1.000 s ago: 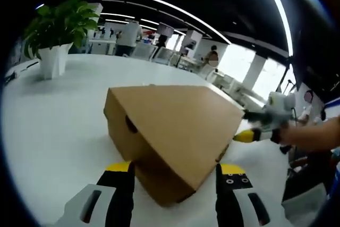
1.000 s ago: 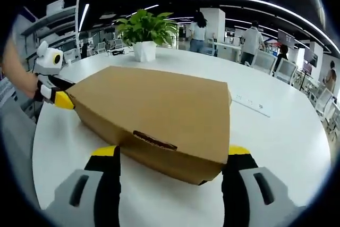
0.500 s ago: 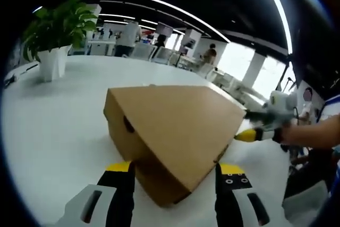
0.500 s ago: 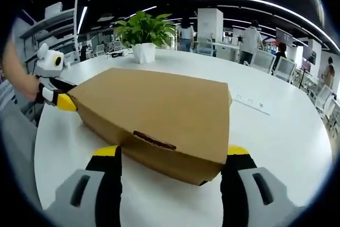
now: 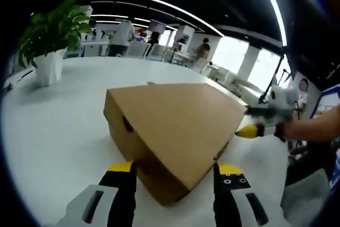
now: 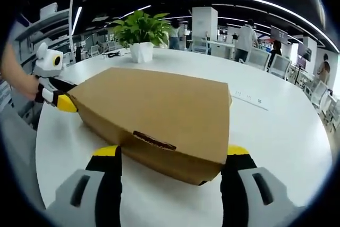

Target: Operate the shoe box by opening the lid, removing the specified soft item, and placing it in the target area until the item is outside and the box remains undamaged.

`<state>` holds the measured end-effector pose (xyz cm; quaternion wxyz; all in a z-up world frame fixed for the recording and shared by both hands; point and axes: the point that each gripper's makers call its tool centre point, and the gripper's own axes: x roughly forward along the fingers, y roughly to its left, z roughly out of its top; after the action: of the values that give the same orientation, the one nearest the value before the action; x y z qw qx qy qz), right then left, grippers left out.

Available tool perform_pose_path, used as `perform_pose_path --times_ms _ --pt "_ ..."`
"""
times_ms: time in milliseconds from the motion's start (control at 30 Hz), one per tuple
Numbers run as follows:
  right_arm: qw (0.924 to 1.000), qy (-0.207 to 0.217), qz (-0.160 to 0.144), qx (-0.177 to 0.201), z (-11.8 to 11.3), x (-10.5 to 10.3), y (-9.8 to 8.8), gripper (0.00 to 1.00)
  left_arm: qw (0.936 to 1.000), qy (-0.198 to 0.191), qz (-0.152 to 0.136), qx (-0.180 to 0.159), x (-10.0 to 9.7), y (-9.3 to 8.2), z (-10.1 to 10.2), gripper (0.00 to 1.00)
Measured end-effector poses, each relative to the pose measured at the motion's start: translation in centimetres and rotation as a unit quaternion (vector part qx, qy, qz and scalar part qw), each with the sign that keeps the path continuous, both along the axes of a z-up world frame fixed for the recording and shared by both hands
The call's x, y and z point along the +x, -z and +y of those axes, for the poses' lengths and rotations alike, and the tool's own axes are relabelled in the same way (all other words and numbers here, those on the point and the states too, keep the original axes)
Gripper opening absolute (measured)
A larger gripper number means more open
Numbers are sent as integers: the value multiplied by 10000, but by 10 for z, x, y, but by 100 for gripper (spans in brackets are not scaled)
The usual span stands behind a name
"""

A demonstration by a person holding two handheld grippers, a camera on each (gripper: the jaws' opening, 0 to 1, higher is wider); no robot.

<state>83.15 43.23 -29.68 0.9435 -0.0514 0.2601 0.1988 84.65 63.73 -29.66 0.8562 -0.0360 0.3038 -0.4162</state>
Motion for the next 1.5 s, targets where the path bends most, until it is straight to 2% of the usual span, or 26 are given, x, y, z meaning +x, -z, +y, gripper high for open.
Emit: perform_pose_path --times_ms 667,1167,1333,1500 --pt "9981 609 82 92 41 -27 -1 72 9996 296 -22 26 -7 -3 41 54" --pt "9977 645 160 127 78 -34 0 72 9992 390 29 91 -12 -4 74 54" --pt "9965 812 168 93 90 -36 0 70 9989 454 48 91 -10 -3 90 54" --pt "9950 963 172 184 101 -37 -1 72 9983 574 45 89 -9 -4 97 54"
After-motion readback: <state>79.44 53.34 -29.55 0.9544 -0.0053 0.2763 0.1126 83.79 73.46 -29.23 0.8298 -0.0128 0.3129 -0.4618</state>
